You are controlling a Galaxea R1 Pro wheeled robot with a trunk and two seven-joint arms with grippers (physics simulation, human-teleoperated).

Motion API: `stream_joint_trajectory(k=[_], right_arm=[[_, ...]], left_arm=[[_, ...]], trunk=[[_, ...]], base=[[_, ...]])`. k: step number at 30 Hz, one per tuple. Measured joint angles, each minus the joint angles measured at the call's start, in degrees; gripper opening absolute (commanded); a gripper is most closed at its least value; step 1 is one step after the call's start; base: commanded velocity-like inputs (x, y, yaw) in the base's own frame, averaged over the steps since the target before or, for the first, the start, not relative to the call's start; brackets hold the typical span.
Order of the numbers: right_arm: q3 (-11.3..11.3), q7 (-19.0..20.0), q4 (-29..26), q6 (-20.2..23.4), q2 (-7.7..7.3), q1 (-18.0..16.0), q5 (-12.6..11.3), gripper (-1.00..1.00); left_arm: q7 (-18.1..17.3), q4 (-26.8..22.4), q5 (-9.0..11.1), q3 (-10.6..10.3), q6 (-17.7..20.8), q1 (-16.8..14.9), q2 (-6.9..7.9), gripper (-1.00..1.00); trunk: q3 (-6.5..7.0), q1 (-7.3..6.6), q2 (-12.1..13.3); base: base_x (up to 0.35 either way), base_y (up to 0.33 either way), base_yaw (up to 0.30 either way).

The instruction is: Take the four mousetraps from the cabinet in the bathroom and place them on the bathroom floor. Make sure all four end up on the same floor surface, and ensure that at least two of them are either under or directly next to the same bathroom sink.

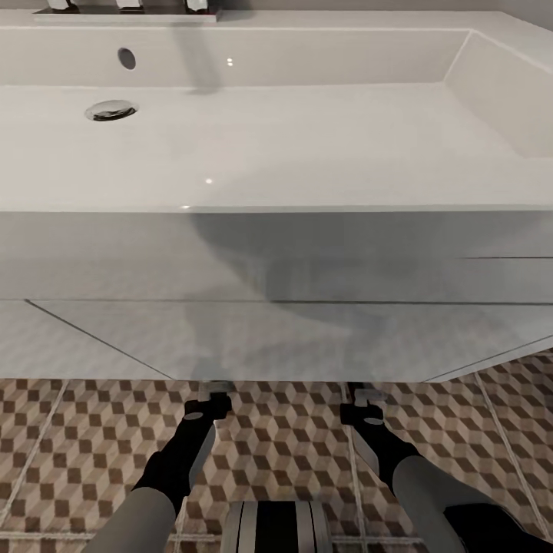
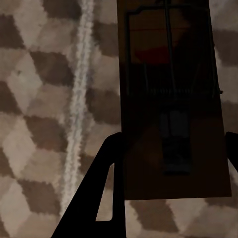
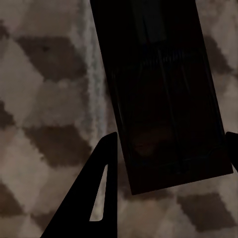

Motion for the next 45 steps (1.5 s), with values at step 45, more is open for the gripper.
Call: stream_joint_trajectory(k=[45], right_arm=[[0.15, 0.42, -0.04, -7.79, 0.0, 0.01, -0.06, -1.0]], left_arm=[[-0.06, 0.98, -0.07, 0.06, -10.15, 0.0, -0.14, -1.0]], trunk=[[0.0, 0.0, 0.0]], base=[[0.0, 0.0, 0.0]])
